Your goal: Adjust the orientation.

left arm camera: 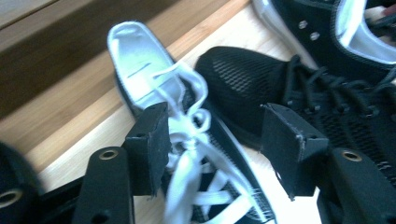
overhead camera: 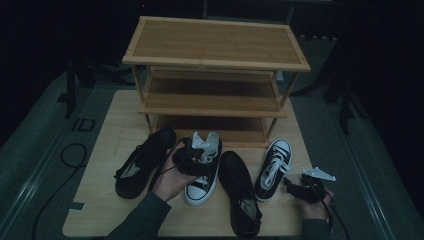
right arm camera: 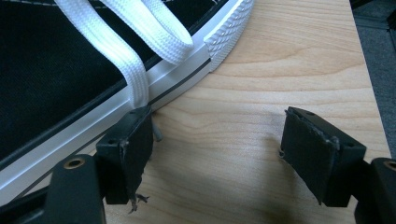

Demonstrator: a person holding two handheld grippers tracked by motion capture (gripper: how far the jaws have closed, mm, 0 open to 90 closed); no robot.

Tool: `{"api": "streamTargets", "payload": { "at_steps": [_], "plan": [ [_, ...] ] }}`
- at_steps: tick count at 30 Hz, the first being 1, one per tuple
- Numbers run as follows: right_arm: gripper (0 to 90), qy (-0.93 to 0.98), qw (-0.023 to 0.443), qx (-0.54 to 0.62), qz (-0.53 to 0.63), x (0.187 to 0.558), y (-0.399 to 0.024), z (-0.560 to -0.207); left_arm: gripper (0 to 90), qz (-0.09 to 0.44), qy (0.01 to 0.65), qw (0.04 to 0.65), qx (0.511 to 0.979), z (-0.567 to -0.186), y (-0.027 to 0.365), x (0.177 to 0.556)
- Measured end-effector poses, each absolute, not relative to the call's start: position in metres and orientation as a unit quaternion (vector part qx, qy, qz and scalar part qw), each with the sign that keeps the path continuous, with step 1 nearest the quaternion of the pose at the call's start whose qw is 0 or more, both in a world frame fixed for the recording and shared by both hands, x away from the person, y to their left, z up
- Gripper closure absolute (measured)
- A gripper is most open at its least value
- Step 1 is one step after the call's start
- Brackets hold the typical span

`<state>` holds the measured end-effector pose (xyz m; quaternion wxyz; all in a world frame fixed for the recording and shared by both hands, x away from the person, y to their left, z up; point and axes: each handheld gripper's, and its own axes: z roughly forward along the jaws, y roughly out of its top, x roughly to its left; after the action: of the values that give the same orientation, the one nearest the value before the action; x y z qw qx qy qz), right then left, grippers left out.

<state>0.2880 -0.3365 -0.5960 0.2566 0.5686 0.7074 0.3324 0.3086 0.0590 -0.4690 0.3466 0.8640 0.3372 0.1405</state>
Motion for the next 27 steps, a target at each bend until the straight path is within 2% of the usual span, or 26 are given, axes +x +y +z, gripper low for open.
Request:
{"api": "streamTargets", "payload": {
  "at_steps": [6, 15, 27],
  "plan": [
    [24.9, 0.708, 0.257, 0.568, 0.333, 0.288, -0.336, -0.596, 31.5, 0.139, 0.340, 0.353, 0.860, -0.467, 0.048, 0.306],
    [24.9, 0.707, 0.257, 0.569, 0.333, 0.288, -0.336, -0.596, 24.6, 0.129, 0.328, 0.359, 0.864, -0.463, 0.033, 0.298],
    [24.9, 0.707, 0.256, 0.569, 0.332, 0.288, -0.336, -0.596, 21.4, 0.119, 0.322, 0.370, 0.863, -0.454, 0.024, 0.293]
  ]
}}
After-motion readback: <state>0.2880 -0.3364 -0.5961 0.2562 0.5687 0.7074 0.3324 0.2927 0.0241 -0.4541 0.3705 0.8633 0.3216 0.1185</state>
